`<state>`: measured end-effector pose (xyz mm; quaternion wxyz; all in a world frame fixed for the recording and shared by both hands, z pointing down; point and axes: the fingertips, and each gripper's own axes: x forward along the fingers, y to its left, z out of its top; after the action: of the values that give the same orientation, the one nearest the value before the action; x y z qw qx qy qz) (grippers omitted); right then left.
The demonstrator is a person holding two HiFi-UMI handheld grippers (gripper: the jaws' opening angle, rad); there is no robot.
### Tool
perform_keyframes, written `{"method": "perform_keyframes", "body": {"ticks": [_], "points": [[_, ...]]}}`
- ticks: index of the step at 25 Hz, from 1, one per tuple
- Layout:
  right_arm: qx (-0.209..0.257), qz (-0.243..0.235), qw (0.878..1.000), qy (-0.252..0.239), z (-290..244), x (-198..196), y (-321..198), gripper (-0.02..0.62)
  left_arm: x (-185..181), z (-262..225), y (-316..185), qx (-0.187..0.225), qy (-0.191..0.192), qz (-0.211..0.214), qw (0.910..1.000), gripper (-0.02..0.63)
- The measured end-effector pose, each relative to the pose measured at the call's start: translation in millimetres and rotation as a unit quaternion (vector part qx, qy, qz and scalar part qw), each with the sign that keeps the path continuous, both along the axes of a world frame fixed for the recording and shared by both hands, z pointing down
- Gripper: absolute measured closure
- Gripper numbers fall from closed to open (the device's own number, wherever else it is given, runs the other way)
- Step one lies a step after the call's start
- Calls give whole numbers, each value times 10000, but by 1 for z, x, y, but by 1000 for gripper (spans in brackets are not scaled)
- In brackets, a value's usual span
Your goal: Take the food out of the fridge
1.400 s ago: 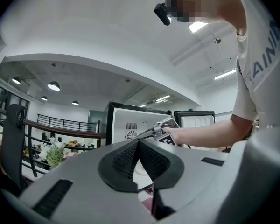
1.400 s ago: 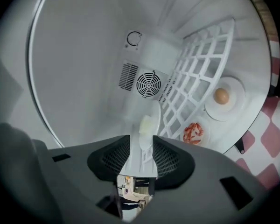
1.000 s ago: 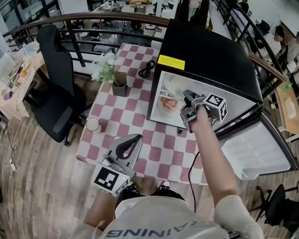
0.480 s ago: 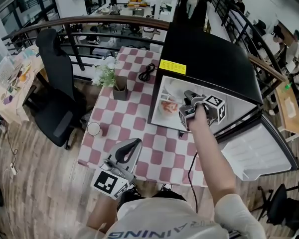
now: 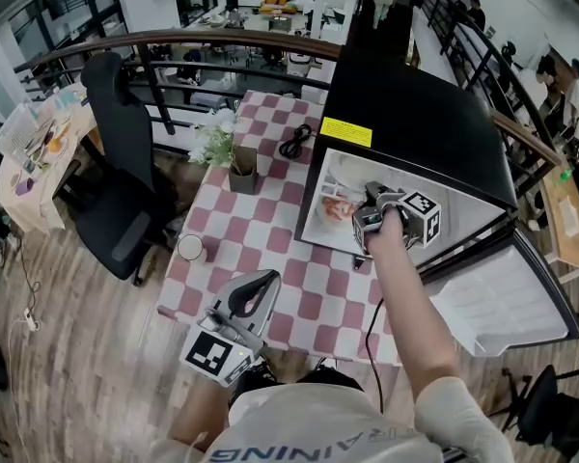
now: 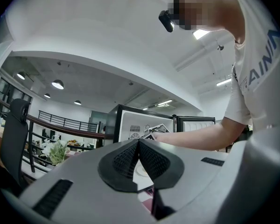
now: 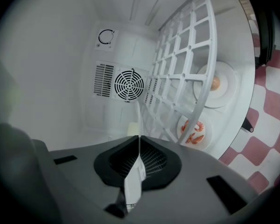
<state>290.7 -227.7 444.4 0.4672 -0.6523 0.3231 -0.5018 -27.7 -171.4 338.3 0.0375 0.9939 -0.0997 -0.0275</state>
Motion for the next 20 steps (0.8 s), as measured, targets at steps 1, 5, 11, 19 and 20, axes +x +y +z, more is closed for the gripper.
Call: {"method": "perform_keyframes", "body": {"ticks": [1,5,11,19,20], "points": [[88,-11,10000,23,-1,0,0,566,0,0,1,8,-17,8,10000,597],[398,10,9992,43,-6,-13,8,566,-1,2,6,4,-77,70,9999,597],[879,24,9961,54,-20,-36,36,568,0,3,16,24,-112,205,9997,598],[1187,-221,9926,138,-39,-87,108,568,25,4,36,49,-118,736,9972,597],[1187,-240,9925,156,-39,-92,120,568,29,4,40,44,-130,827,9965,597]]}}
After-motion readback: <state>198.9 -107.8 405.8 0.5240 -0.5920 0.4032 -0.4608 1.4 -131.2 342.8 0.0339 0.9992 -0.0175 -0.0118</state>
